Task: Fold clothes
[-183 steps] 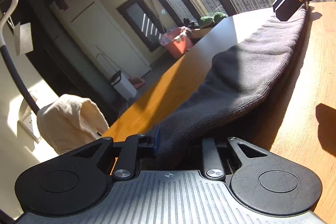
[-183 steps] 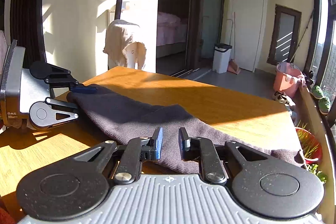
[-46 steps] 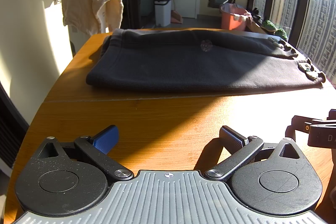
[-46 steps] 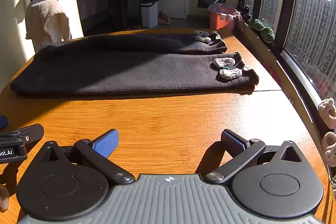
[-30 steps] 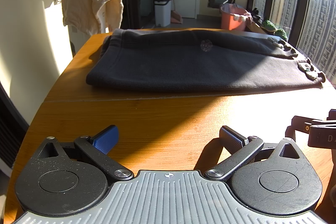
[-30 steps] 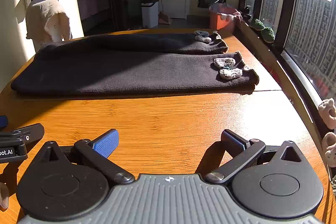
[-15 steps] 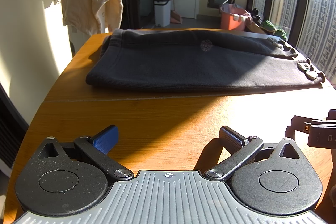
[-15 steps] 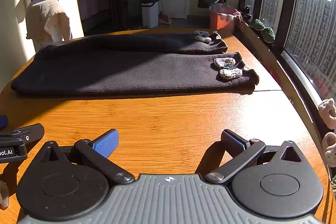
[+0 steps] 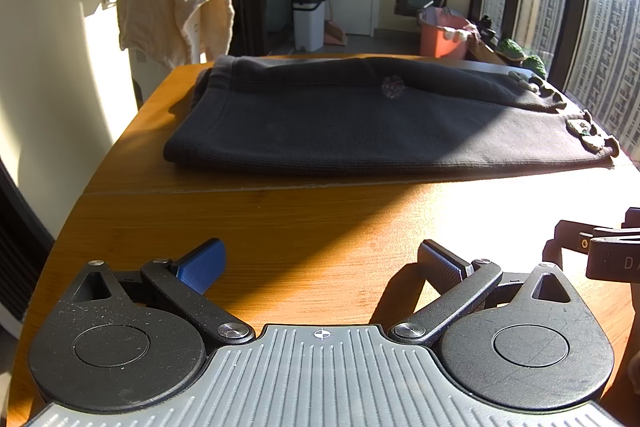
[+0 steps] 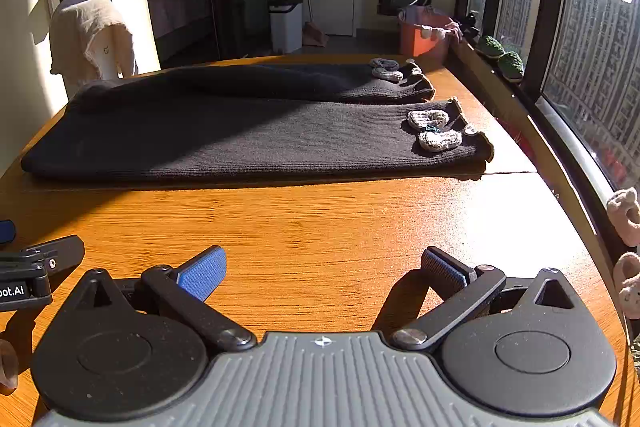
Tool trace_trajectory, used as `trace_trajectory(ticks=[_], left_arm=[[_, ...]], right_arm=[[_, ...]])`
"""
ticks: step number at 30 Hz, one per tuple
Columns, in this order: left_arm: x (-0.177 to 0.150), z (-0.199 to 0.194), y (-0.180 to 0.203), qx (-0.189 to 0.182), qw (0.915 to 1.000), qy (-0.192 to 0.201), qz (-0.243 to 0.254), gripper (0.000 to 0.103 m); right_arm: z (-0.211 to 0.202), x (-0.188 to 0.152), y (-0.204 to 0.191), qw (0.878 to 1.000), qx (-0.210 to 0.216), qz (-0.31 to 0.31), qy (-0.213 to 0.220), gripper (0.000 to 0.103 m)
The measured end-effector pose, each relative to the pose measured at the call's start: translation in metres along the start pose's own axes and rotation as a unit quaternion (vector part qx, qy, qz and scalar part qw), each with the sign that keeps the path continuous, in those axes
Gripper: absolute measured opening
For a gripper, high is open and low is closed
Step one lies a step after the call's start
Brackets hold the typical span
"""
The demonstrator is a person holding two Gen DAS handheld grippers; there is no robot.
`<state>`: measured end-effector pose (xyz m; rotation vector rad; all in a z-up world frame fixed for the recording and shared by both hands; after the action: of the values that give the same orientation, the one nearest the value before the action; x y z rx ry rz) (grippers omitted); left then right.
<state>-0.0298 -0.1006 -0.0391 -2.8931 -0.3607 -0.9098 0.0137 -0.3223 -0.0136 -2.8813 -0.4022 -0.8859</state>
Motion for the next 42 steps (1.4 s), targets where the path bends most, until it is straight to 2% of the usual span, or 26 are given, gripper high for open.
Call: trace_trajectory(ticks=[42], left_arm=[[0.002, 0.000, -0.001, -0.002, 1.0000, -0.001, 0.004, 0.103]], right_arm=[[-0.002, -0.002, -0.010, 0.999, 0.025, -0.036, -0.005, 0.103]])
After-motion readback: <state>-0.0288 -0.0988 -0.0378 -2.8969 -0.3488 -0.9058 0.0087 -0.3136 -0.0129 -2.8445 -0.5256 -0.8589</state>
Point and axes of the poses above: each gripper's, at about its wrist camera, not at the fingertips, and z roughly the way its jaws point, y to its right, x to its top, the point moved 4 cm from there along z, roughly the way its jaws point, and after that the axes turned 13 degrees about -y, right-handed, at the moved point
